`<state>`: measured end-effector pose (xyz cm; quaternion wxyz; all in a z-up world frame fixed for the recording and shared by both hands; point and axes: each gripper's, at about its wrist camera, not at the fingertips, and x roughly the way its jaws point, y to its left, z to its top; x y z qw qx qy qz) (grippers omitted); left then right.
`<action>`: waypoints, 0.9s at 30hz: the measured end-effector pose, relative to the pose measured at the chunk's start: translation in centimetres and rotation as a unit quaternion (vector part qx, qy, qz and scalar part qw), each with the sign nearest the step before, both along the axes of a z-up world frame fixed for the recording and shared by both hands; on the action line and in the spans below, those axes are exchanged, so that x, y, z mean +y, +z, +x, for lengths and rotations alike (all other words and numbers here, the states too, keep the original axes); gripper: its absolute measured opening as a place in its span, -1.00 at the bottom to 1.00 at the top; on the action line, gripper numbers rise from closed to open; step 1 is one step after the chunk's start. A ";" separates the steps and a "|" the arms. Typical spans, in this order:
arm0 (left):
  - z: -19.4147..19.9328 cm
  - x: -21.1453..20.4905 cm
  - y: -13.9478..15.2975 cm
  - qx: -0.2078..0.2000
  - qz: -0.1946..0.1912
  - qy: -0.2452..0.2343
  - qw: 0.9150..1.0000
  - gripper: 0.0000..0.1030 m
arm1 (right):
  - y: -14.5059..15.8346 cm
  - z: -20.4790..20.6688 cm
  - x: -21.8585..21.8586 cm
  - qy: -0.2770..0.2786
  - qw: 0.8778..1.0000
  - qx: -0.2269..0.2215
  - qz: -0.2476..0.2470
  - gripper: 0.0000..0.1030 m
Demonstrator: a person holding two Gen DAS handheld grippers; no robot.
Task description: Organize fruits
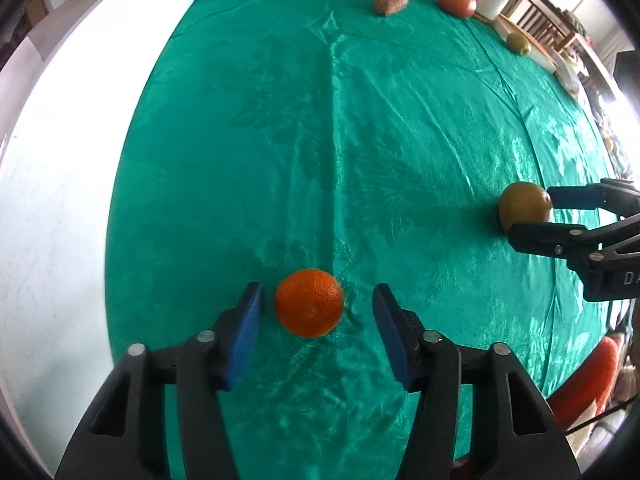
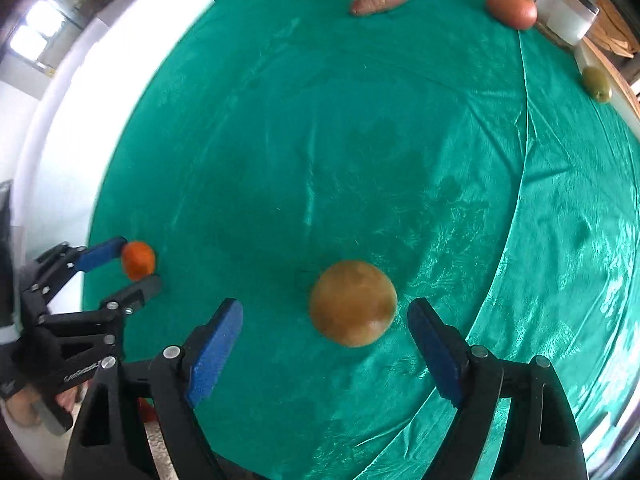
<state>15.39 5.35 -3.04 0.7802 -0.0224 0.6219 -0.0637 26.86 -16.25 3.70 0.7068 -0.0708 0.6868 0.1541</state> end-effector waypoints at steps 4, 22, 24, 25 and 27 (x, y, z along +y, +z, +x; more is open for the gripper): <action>-0.2 0.1 -0.1 -0.010 0.005 -0.001 1.000 -0.37 | -1.2 0.0 -0.3 -0.015 1.000 0.005 -0.015 -0.05; -5.7 23.7 16.5 -0.169 -0.102 0.190 0.962 -0.38 | 14.9 -4.9 25.3 0.197 0.952 -0.148 0.178 -0.05; -5.1 26.3 13.8 -0.136 -0.089 0.220 0.962 -0.38 | 13.3 -5.3 29.1 0.221 0.950 -0.142 0.167 -0.05; -4.7 27.4 12.2 -0.116 -0.081 0.232 0.962 -0.38 | 12.1 -5.5 30.5 0.229 0.951 -0.140 0.156 -0.05; -4.0 28.9 9.1 -0.083 -0.067 0.246 0.963 -0.38 | 9.7 -6.0 32.8 0.243 0.953 -0.133 0.124 -0.05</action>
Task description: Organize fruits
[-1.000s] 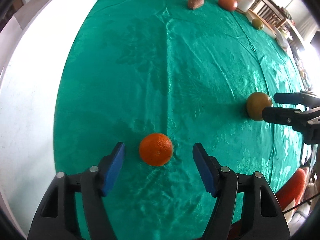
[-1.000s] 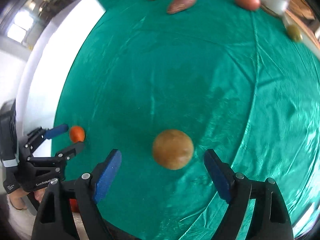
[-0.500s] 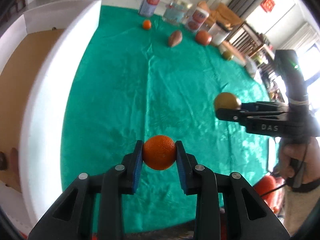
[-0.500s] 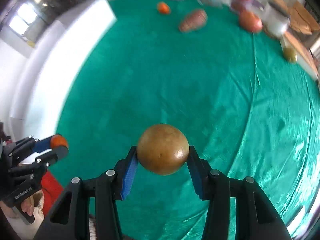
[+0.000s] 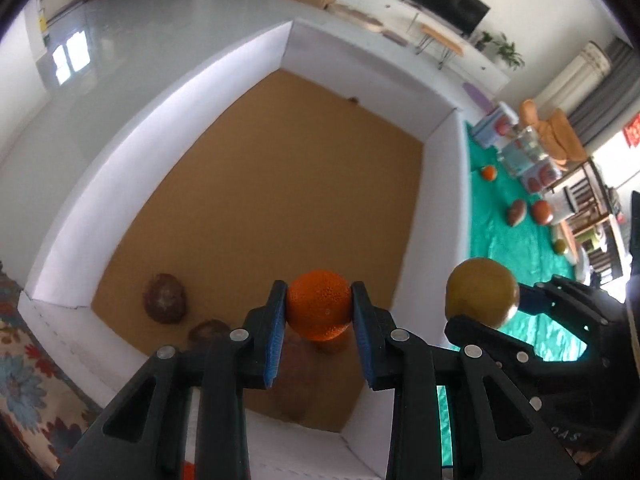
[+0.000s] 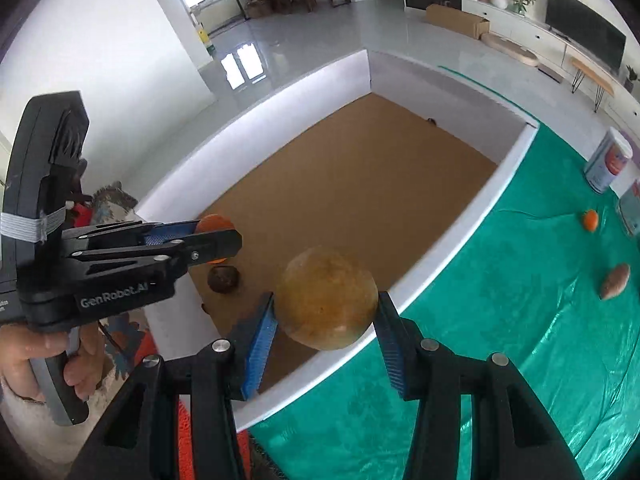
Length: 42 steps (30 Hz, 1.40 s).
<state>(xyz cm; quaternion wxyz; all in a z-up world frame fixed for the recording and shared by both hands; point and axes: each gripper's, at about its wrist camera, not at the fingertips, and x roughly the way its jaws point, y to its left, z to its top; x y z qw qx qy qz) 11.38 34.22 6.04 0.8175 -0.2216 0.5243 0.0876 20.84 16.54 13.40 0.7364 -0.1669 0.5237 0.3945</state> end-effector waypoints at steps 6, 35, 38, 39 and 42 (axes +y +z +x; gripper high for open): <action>0.9 1.7 -4.0 0.039 0.016 0.035 0.998 -0.26 | -4.6 -0.4 3.6 0.000 0.998 -0.019 -0.058 -0.03; 2.2 -36.0 -8.9 -0.099 0.081 -0.239 0.963 0.85 | -11.7 -5.5 -47.6 -0.429 0.888 -0.156 -0.063 0.84; 3.5 -36.9 -9.7 -0.107 0.098 -0.230 0.962 0.85 | -11.0 -5.4 -48.1 -0.444 0.880 -0.161 -0.049 0.84; 3.9 -37.0 -10.0 -0.107 0.103 -0.230 0.962 0.85 | -11.5 -4.9 -48.4 -0.445 0.880 -0.155 -0.055 0.84; 5.0 -37.0 -10.1 -0.114 0.112 -0.228 0.961 0.85 | -12.0 -4.1 -48.5 -0.450 0.880 -0.143 -0.052 0.84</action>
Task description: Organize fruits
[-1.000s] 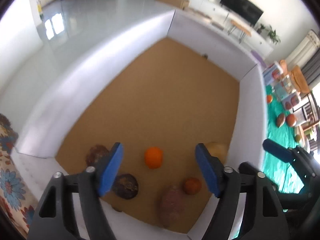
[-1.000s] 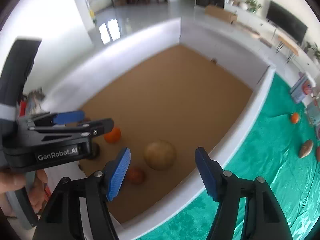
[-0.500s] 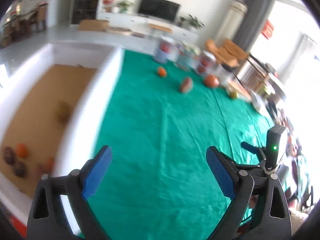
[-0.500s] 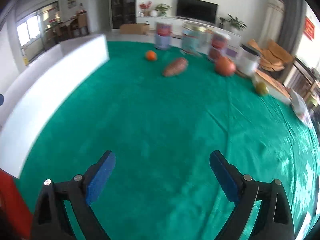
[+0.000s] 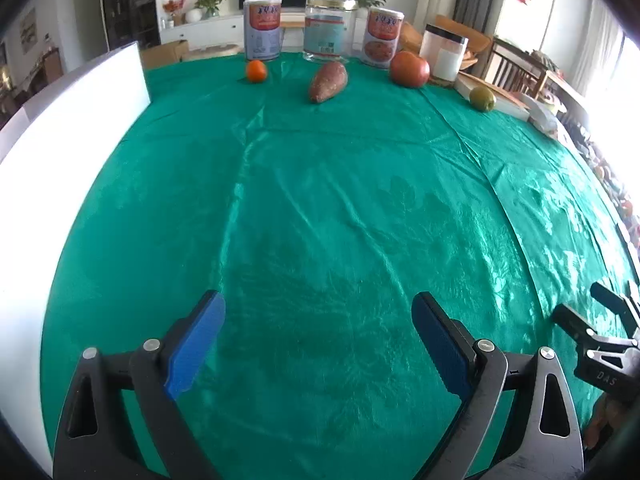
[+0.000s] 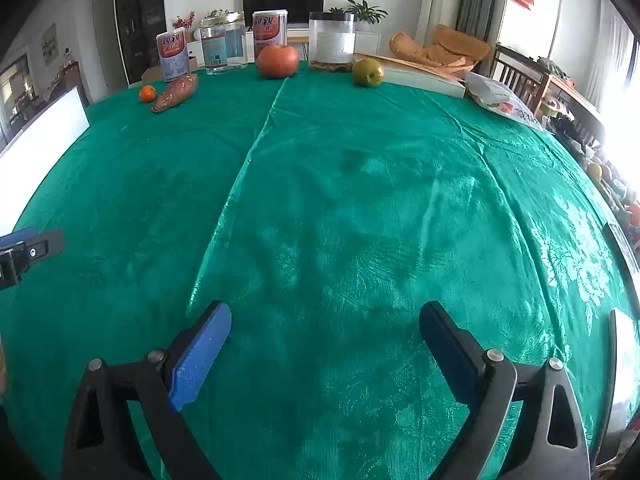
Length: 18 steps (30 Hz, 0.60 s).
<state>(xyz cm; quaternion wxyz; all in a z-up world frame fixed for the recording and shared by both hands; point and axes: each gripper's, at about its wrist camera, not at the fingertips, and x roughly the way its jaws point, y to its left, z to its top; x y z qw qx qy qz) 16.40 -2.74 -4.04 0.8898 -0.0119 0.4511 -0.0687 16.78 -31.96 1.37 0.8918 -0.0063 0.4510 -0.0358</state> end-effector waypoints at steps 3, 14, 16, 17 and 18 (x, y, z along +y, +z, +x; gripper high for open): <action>1.0 -0.2 -0.3 -0.003 0.013 -0.005 1.000 0.85 | -0.4 -0.1 -1.1 -0.007 1.000 0.004 0.020 0.86; 3.2 0.0 -1.8 -0.001 0.038 0.004 0.999 0.99 | -0.7 -0.7 -0.7 -0.015 1.000 0.005 0.016 0.89; 3.2 0.0 -1.8 -0.002 0.038 0.004 0.999 0.99 | -0.7 -0.7 -0.7 -0.015 1.000 0.005 0.016 0.89; 3.1 0.0 -1.8 -0.001 0.038 0.005 0.999 0.99 | -0.7 -0.7 -0.7 -0.016 1.000 0.006 0.016 0.90; 3.1 0.0 -1.8 -0.001 0.038 0.005 0.999 0.99 | -0.7 -0.7 -0.7 -0.015 1.000 0.006 0.016 0.90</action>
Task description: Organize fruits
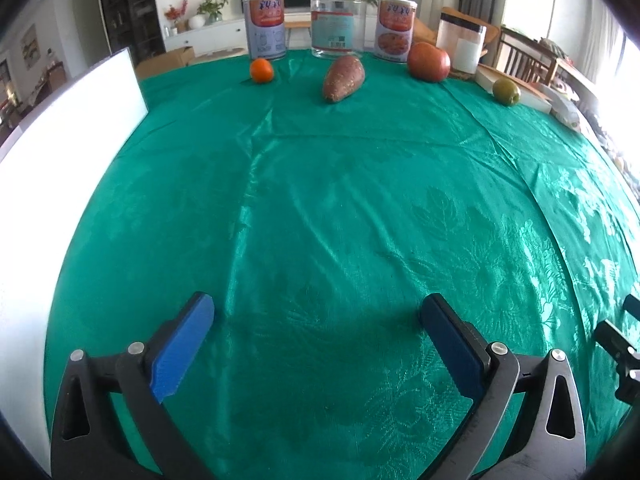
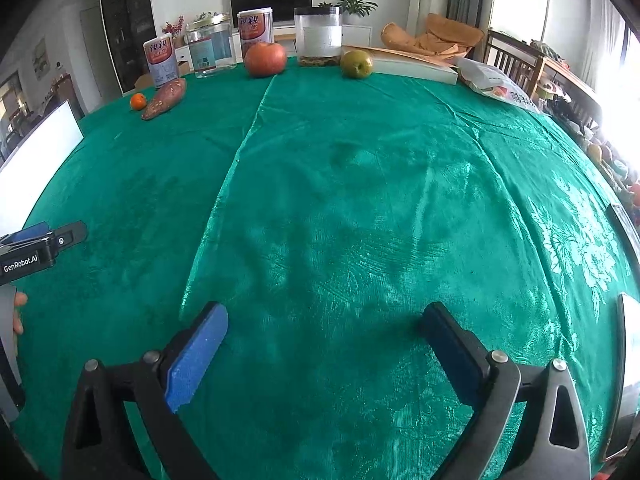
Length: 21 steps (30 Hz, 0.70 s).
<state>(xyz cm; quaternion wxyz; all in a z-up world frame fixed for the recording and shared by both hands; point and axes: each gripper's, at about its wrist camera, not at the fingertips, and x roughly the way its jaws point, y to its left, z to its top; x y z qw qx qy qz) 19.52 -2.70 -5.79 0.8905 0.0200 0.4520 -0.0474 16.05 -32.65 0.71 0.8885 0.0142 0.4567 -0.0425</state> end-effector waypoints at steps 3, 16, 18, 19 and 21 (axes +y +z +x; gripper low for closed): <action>0.1 0.0 0.0 0.000 0.000 0.000 1.000 0.99 | 0.0 0.0 0.0 0.000 1.000 0.000 0.000 0.90; 0.0 0.0 0.0 0.000 0.000 0.000 1.000 0.99 | -0.1 0.0 0.0 -0.002 1.000 0.004 0.000 0.97; 0.0 0.0 0.0 0.000 0.000 0.000 1.000 0.99 | -0.1 -0.1 -0.1 -0.003 1.000 0.005 0.000 0.98; 0.0 0.0 0.0 0.000 0.000 0.000 1.000 0.99 | -0.1 -0.1 -0.1 -0.003 1.000 0.005 0.000 0.98; 0.0 0.0 0.0 0.000 0.000 0.000 1.000 0.99 | -0.1 -0.1 -0.1 -0.003 1.000 0.005 0.001 0.98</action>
